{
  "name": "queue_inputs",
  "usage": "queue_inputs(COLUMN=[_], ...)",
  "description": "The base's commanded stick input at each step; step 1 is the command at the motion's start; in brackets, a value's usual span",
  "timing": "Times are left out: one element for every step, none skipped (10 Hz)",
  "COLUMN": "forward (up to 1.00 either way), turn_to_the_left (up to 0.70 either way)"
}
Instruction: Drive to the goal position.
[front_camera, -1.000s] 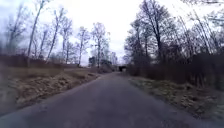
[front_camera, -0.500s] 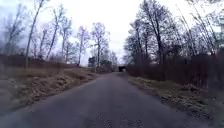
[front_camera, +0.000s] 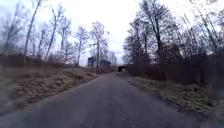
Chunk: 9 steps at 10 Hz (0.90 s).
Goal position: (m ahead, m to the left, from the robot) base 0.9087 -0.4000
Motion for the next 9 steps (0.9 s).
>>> queue_inputs(forward=[0.50, 0.50, 0.50, 0.50, 0.50, 0.50, 0.50, 0.50, 0.50], turn_to_the_left=[0.00, 0.00, 0.00, 0.00, 0.00, 0.00, 0.00, 0.00, 0.00])
